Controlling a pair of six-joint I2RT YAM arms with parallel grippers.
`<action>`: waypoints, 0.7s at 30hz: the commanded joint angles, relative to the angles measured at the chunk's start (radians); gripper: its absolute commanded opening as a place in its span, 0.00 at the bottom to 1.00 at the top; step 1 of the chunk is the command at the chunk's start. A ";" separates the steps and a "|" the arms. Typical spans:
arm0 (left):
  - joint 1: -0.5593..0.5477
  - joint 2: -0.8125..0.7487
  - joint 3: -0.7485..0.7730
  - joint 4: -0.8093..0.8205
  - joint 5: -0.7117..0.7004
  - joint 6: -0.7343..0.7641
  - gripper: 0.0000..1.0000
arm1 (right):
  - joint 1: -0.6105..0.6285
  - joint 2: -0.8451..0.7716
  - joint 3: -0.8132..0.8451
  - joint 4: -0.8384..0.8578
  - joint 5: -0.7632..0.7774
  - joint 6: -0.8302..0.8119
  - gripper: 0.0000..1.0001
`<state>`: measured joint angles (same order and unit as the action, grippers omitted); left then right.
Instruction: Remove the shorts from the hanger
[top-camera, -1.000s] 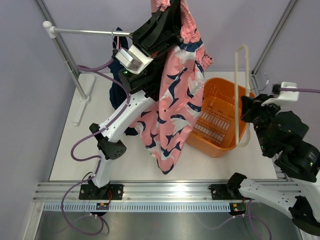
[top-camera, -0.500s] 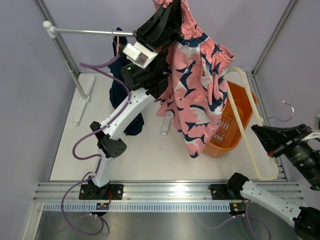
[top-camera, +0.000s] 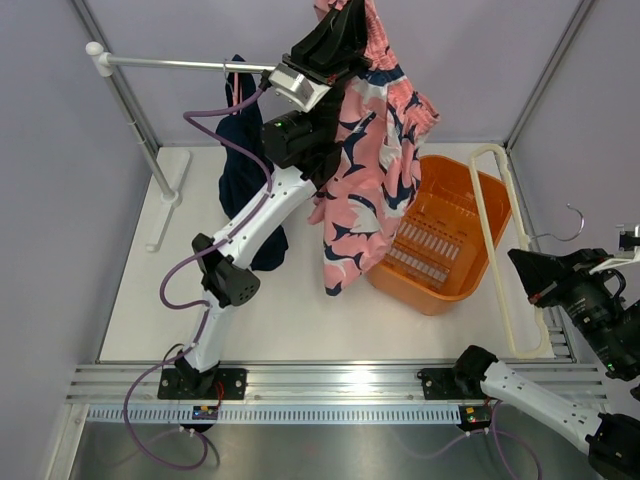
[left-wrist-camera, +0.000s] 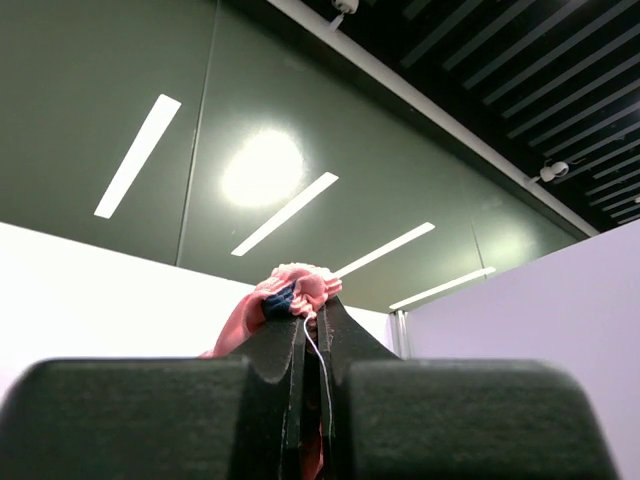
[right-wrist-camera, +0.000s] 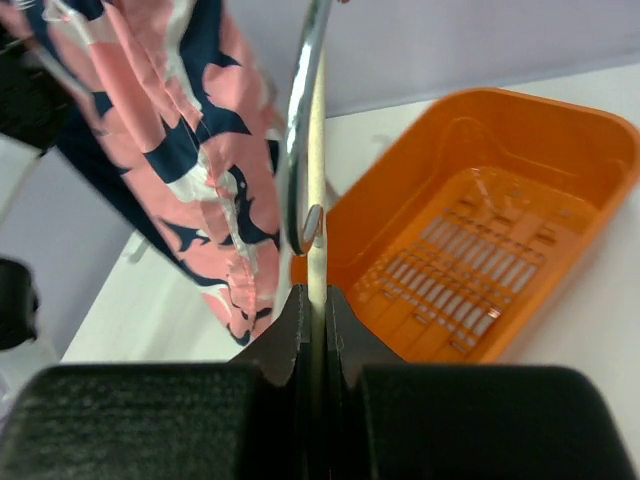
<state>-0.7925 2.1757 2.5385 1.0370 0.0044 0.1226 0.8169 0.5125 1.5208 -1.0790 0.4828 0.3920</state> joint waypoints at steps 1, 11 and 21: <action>0.006 -0.021 0.022 0.069 -0.052 -0.008 0.00 | 0.001 0.023 0.042 -0.065 0.230 0.090 0.00; 0.009 -0.016 0.023 0.055 -0.044 -0.011 0.00 | 0.001 -0.010 0.059 0.041 -0.412 -0.111 0.00; 0.000 -0.034 0.022 0.031 -0.011 -0.075 0.00 | 0.001 0.147 -0.137 0.126 -0.696 -0.143 0.00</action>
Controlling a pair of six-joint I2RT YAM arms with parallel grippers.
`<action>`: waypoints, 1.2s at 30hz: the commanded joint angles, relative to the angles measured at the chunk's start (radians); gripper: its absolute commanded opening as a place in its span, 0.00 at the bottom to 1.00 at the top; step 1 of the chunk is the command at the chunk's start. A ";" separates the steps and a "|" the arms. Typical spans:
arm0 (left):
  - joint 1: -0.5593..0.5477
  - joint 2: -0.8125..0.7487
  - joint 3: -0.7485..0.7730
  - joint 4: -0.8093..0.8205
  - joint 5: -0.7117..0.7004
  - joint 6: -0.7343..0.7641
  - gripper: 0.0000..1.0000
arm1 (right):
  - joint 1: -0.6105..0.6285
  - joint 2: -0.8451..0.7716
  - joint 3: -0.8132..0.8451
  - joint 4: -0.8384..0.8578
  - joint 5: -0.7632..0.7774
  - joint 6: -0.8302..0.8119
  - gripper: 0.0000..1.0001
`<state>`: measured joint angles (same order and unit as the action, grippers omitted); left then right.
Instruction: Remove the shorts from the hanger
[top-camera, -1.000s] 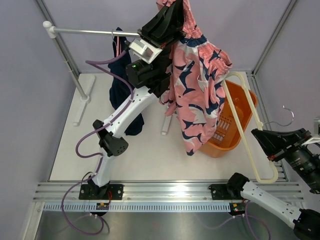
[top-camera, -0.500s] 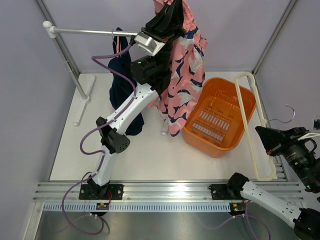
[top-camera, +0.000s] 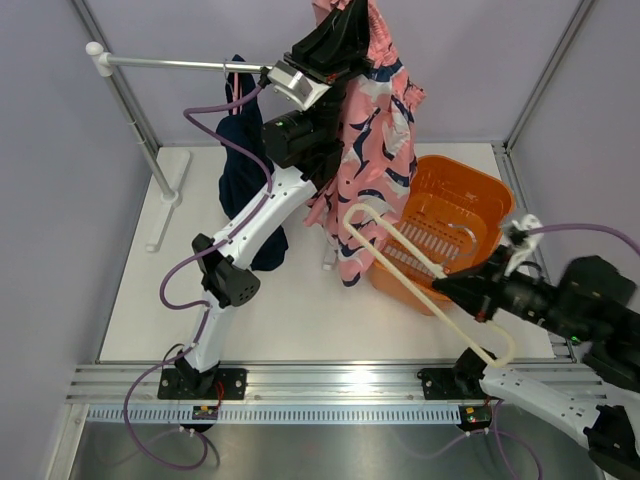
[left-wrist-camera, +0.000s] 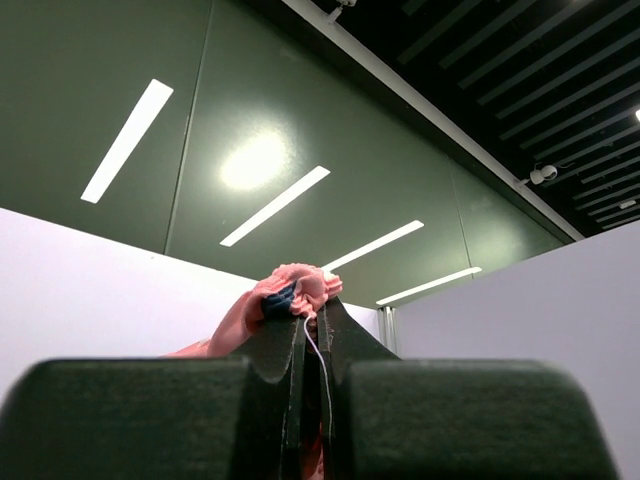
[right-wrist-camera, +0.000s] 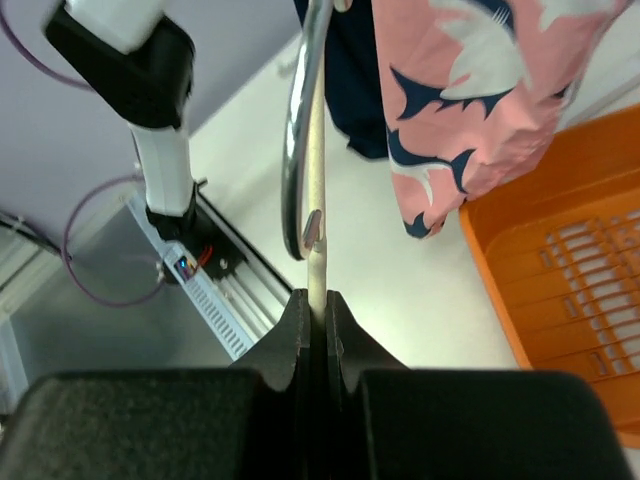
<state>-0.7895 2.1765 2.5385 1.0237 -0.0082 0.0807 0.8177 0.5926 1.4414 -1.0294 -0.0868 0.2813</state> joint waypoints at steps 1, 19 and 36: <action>-0.008 -0.038 0.022 0.039 0.023 -0.033 0.00 | 0.000 0.076 -0.074 0.094 -0.139 -0.022 0.00; -0.237 -0.346 -0.314 -0.056 0.264 0.005 0.00 | 0.000 0.400 -0.119 0.381 0.217 0.061 0.00; -0.252 -0.504 -0.675 -0.068 0.156 0.017 0.00 | -0.061 0.355 0.005 0.180 0.676 0.062 0.00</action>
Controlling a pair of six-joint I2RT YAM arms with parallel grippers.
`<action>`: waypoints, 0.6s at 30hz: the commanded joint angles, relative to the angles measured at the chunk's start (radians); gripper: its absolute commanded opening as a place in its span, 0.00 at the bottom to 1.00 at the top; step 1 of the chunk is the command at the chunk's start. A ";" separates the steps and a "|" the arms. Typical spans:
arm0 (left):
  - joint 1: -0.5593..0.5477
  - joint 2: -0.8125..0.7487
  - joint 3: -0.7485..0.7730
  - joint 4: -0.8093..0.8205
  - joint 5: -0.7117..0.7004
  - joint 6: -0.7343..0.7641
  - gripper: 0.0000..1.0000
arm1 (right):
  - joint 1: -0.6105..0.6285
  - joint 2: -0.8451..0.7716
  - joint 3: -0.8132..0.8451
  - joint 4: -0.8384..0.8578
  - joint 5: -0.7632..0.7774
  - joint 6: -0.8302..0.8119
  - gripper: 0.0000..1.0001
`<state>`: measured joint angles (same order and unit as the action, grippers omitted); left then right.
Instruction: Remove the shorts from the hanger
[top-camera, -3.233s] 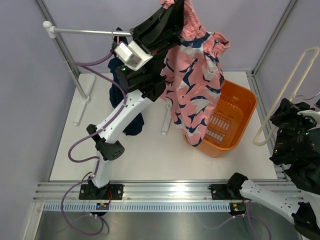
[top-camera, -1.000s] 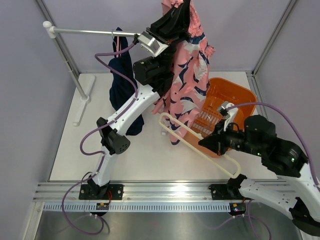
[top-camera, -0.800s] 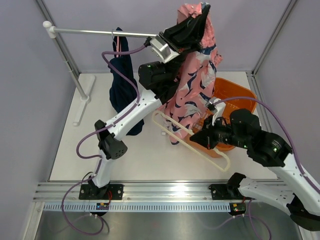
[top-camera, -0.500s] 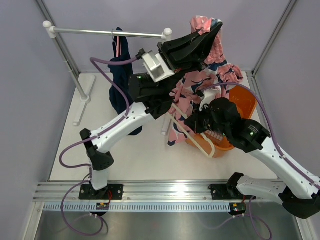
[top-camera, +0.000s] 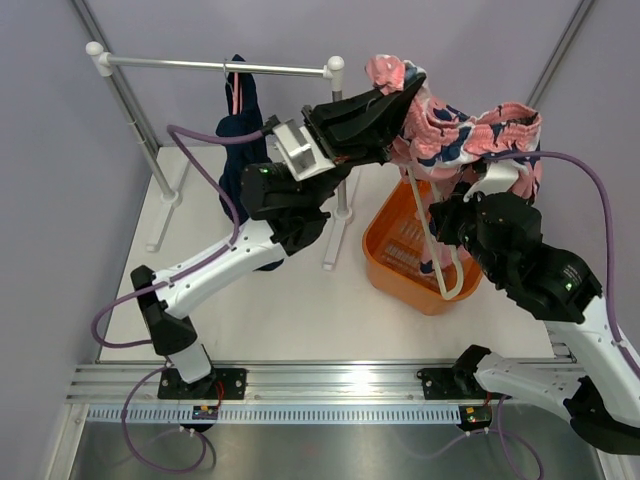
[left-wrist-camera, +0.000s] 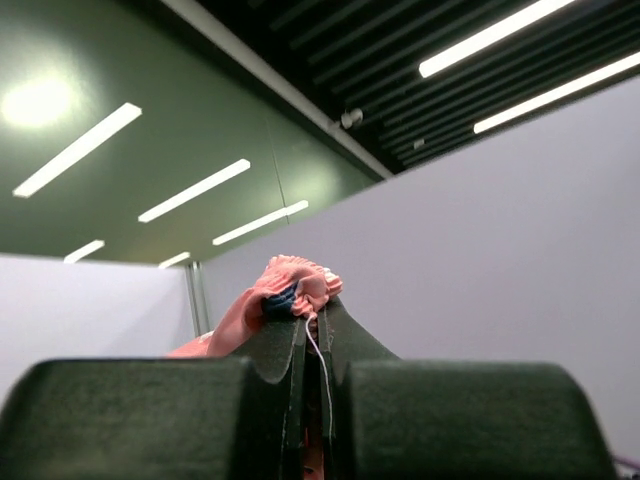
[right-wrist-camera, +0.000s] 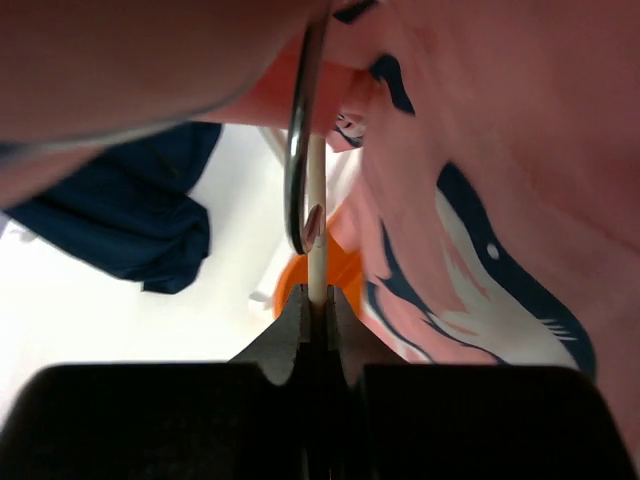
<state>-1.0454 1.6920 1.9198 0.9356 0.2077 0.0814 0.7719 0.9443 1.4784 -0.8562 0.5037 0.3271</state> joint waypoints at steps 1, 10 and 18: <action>0.005 -0.022 -0.100 0.014 -0.073 0.023 0.00 | -0.019 -0.004 -0.046 0.012 0.075 0.018 0.00; 0.114 0.116 -0.147 -0.095 -0.159 -0.075 0.00 | -0.028 -0.010 -0.155 -0.007 -0.158 0.004 0.00; 0.145 0.391 0.221 -0.425 0.013 -0.169 0.00 | -0.028 -0.042 -0.161 -0.104 -0.185 0.016 0.00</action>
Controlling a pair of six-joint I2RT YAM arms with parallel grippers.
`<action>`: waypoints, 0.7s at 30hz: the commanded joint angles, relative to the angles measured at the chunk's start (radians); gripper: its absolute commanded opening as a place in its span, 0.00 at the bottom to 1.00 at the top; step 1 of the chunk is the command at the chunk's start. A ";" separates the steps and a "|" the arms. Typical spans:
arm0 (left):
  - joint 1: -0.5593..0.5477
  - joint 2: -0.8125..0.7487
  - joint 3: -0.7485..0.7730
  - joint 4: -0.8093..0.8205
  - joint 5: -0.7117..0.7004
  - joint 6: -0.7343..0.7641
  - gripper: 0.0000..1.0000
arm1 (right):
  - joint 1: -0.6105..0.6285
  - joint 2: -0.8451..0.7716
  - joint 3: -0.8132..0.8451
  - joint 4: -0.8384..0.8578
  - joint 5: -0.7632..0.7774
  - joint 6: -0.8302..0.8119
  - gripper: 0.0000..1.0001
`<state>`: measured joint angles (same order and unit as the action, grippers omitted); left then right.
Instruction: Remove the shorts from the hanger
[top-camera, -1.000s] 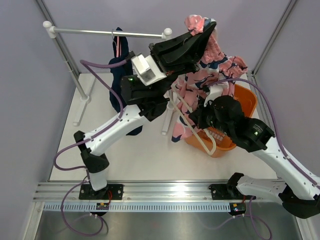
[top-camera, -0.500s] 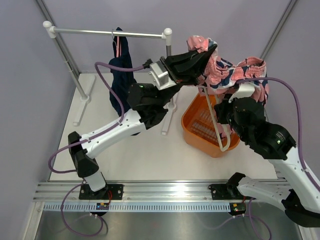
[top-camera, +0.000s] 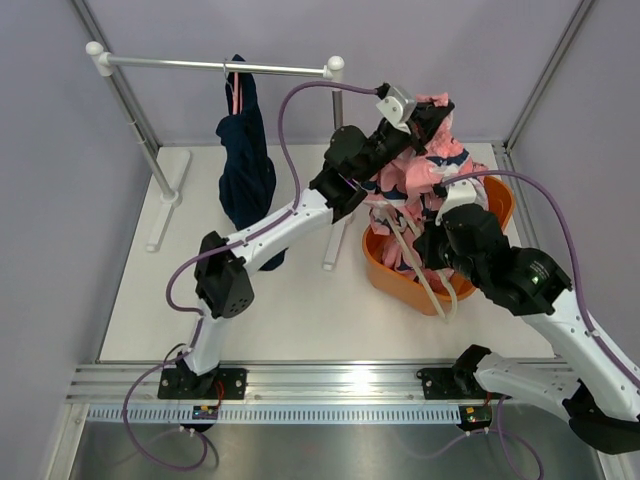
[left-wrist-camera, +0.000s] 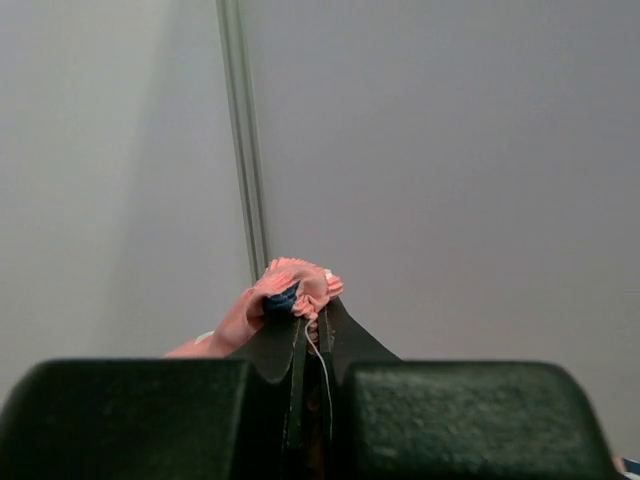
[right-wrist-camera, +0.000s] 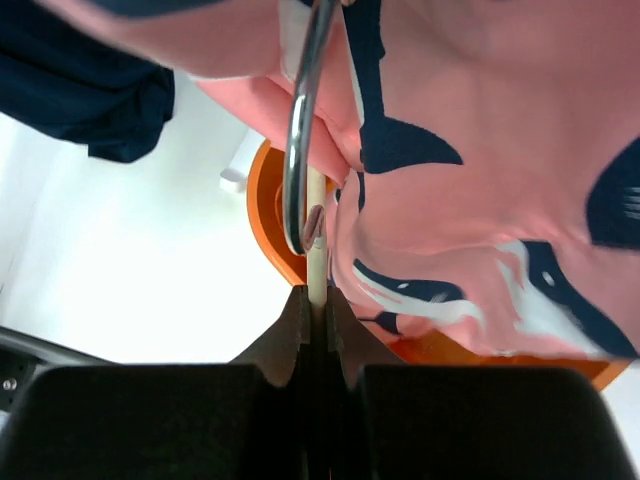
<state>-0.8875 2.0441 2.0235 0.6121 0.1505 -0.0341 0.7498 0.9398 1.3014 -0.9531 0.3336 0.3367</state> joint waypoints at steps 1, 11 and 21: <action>-0.013 0.048 0.118 -0.113 0.064 -0.058 0.01 | -0.006 -0.041 0.018 -0.021 0.005 0.016 0.00; -0.019 0.122 0.164 -0.230 0.161 -0.081 0.34 | -0.006 -0.087 0.007 -0.159 -0.068 0.012 0.00; -0.047 0.033 0.069 -0.253 0.120 -0.015 0.99 | -0.006 -0.105 0.044 -0.171 0.014 0.056 0.00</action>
<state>-0.9241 2.1803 2.1490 0.2977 0.3046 -0.0792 0.7498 0.8333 1.2984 -1.1572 0.2817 0.3672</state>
